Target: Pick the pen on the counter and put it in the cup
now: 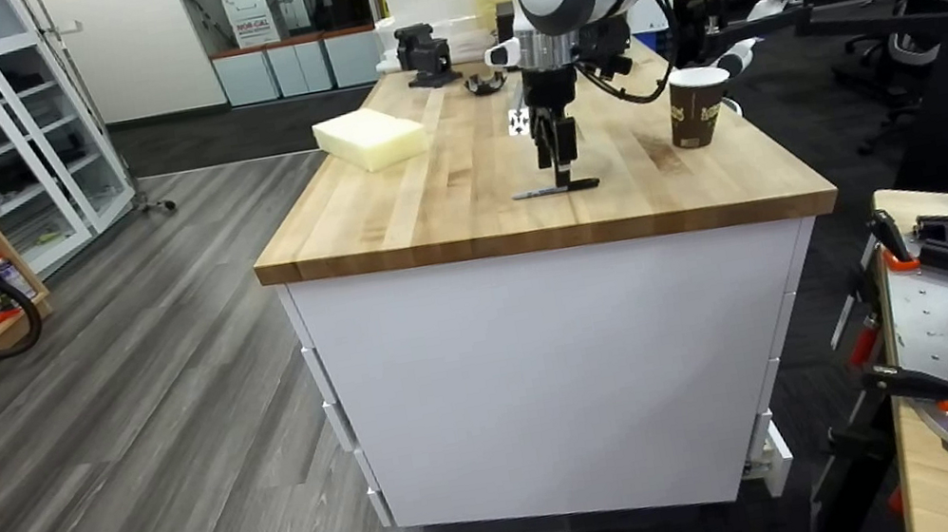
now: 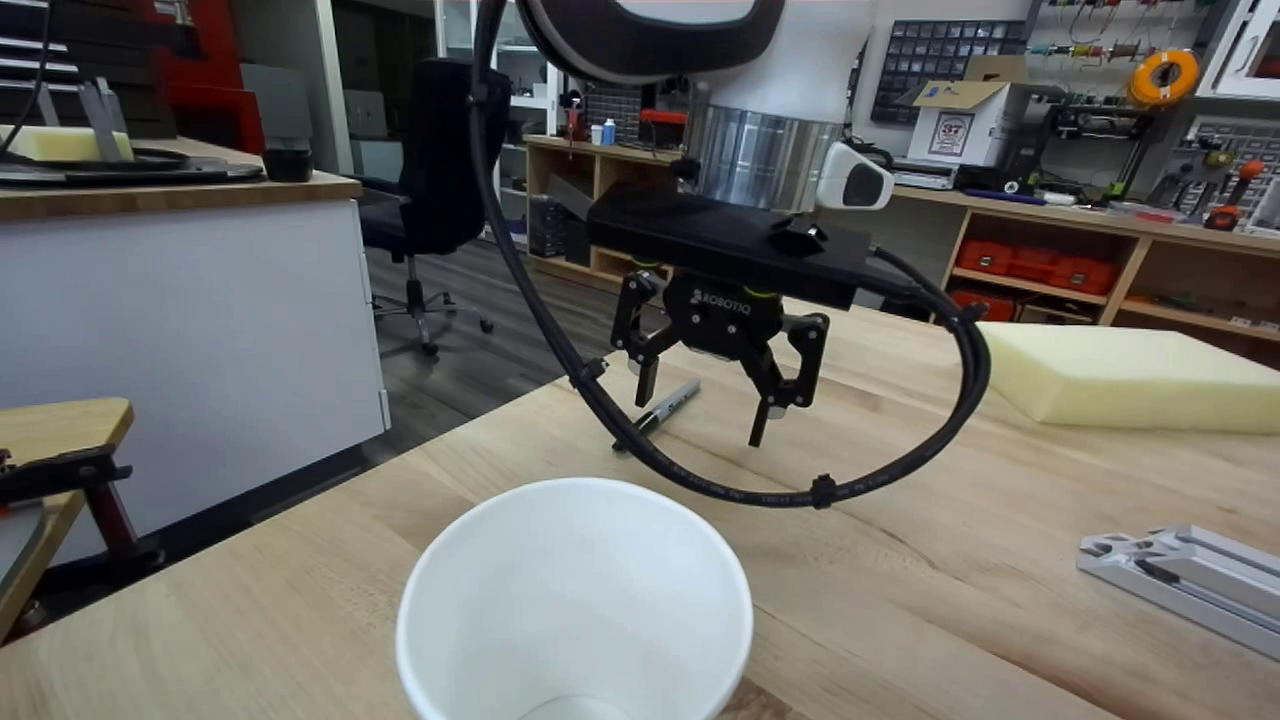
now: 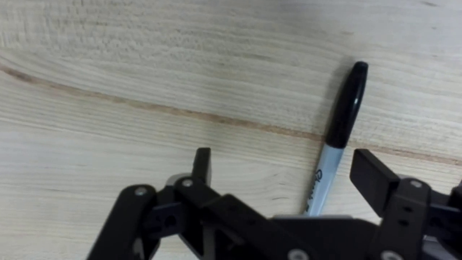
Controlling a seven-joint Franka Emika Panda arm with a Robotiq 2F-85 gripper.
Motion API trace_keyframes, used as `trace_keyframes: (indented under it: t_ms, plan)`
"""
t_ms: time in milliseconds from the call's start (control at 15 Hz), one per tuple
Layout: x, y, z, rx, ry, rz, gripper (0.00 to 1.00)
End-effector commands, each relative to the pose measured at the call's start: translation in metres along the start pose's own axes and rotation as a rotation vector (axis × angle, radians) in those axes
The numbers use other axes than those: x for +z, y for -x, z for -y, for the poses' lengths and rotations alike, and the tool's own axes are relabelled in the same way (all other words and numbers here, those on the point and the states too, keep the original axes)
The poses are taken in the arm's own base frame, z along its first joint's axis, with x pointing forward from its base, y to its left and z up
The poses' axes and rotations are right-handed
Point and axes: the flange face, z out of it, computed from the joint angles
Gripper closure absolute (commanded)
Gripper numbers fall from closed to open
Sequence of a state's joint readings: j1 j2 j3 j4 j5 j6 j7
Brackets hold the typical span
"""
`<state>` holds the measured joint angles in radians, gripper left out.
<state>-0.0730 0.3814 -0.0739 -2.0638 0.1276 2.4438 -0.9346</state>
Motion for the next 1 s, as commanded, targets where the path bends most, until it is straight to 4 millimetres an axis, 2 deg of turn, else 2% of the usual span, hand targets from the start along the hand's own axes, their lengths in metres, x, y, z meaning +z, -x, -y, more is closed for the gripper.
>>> trace_keyframes:
  t_ms: [0, 600, 800, 867, 933]
  plan:
    - [0.0, -0.007, -0.005, 0.048, -0.017, 0.026, 0.32]
    - [-0.01, -0.015, 0.0, 0.097, -0.045, 0.063, 0.92]
    - [-0.017, -0.015, 0.006, 0.122, -0.058, 0.09, 0.98]
    - [-0.02, -0.015, 0.007, 0.131, -0.06, 0.098, 0.93]
    - [-0.022, -0.014, 0.009, 0.141, -0.061, 0.105, 0.94]
